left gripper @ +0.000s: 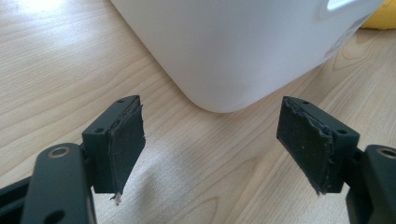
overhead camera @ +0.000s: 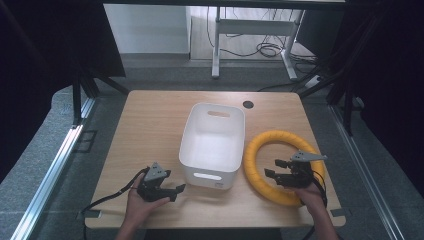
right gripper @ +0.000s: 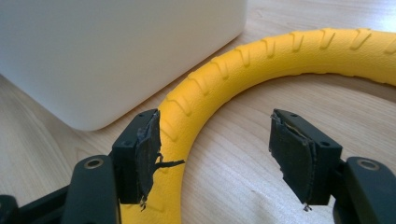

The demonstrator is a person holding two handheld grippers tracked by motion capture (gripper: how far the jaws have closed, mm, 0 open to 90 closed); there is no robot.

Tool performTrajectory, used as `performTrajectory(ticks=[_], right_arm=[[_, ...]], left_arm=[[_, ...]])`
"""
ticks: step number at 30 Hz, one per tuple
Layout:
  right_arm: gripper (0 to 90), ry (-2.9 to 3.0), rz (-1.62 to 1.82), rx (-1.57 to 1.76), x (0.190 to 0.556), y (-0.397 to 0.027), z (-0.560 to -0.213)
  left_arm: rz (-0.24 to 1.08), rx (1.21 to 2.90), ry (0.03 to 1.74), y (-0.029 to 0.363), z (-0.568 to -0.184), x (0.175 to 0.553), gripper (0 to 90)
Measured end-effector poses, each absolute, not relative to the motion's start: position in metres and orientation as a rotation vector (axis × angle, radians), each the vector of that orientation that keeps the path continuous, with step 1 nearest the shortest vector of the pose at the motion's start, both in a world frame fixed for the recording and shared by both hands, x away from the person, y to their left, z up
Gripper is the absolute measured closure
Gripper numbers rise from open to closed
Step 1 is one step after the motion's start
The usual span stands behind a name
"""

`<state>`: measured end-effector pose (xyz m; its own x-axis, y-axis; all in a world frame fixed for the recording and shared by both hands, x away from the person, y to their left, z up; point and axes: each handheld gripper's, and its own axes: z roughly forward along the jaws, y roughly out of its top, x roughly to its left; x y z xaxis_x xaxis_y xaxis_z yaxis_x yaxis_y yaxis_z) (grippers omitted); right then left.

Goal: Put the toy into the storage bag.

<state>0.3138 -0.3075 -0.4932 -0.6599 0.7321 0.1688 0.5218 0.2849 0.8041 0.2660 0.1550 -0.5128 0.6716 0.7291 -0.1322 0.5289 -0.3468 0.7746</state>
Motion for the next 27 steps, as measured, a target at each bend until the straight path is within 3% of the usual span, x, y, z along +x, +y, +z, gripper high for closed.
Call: performTrajectory(ticks=[18,27], right_arm=[[34.7,2.432,1.181,1.14,0.309,-0.31,-0.461],[34.6,2.623,1.03,1.088,0.313,-0.287,-0.466]], left_arm=[[0.274,2.018,0.966,0.158,-0.51,0.276,23.7],[0.272,2.025,0.966,0.157,-0.511,0.274,23.7]])
